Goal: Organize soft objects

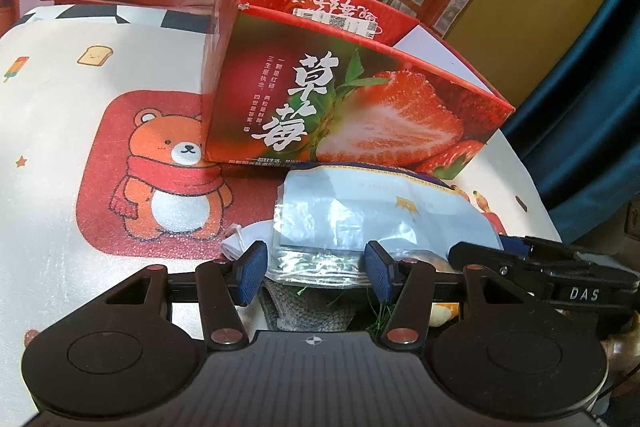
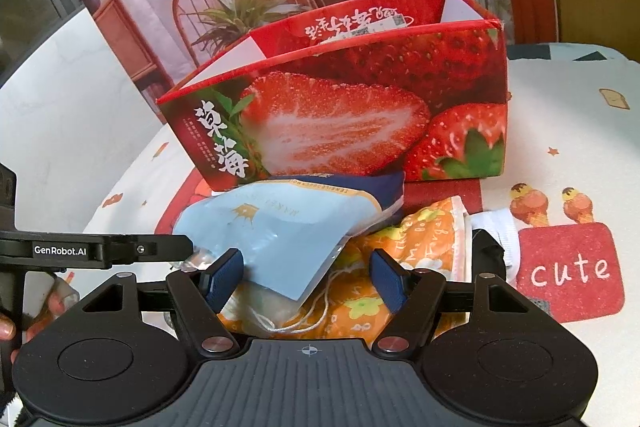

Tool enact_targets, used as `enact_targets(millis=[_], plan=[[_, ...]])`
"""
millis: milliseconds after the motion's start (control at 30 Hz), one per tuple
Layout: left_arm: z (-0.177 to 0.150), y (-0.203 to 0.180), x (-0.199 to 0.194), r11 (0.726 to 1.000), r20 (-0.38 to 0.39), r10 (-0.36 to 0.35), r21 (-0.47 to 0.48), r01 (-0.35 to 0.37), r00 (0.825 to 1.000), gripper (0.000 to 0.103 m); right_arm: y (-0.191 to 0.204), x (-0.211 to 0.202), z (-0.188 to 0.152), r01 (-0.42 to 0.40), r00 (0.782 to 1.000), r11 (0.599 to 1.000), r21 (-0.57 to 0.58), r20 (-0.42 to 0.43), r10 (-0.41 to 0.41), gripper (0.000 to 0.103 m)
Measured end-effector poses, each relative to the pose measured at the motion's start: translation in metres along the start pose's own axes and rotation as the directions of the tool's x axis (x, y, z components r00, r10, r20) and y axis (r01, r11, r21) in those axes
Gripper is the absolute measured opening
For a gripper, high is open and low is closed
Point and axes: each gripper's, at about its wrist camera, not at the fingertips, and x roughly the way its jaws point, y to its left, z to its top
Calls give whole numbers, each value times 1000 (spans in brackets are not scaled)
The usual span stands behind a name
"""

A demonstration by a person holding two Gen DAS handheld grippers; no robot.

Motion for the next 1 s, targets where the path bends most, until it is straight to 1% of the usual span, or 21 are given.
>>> enact_targets(millis=[167, 233, 300, 333, 467, 533, 600, 667, 800, 833, 900, 933, 967, 1000], plan=[[6, 0, 1, 1000, -10, 8, 18, -8, 1000, 56, -6, -1, 15, 6, 1000, 1000, 28, 15, -6, 65], [9, -1, 2, 1000, -16, 11, 25, -10, 1000, 56, -9, 3, 21, -5, 1000, 1000, 31, 7, 5, 54], [14, 0, 0, 1000, -10, 11, 23, -11, 1000, 56, -12, 11, 23, -11, 1000, 999, 32, -22, 12, 46], [17, 2, -1, 1000, 0, 7, 14, -7, 1000, 56, -12, 13, 23, -16, 999, 999, 29, -30, 17, 44], [34, 13, 1, 998, 17, -13, -56, 14, 1000, 56, -10, 15, 23, -17, 999, 1000, 3, -34, 17, 41], [41, 16, 9, 996, 6, -19, -83, 19, 1000, 56, -11, 15, 23, -18, 999, 1000, 4, -35, 18, 37], [44, 17, 19, 994, -15, -22, -105, 20, 1000, 56, -12, 15, 24, -19, 999, 1000, 2, -36, 19, 36], [44, 15, 31, 994, -44, -44, -104, 39, 998, 56, -12, 16, 24, -19, 999, 1000, -6, -38, 19, 35], [44, 9, 43, 992, -45, -67, -109, 62, 997, 56, -11, 19, 25, -18, 999, 1000, -13, -48, 17, 33], [44, 7, 44, 993, -42, -58, -105, 54, 997, 55, -11, 19, 25, -17, 999, 1000, -11, -47, 17, 32], [44, 3, 44, 995, -39, -52, -84, 49, 998, 45, -11, 20, 26, -15, 999, 1000, -8, -47, 14, 31], [44, 1, 43, 996, -37, -44, -74, 41, 998, 39, -12, 19, 26, -15, 999, 1000, -8, -45, 14, 28], [45, 1, 41, 997, -35, -40, -70, 37, 999, 31, -12, 19, 27, -12, 999, 1000, -8, -42, 11, 27], [45, 1, 40, 997, -30, -37, -72, 35, 999, 28, -12, 18, 27, -8, 999, 1000, -9, -40, 7, 24]])
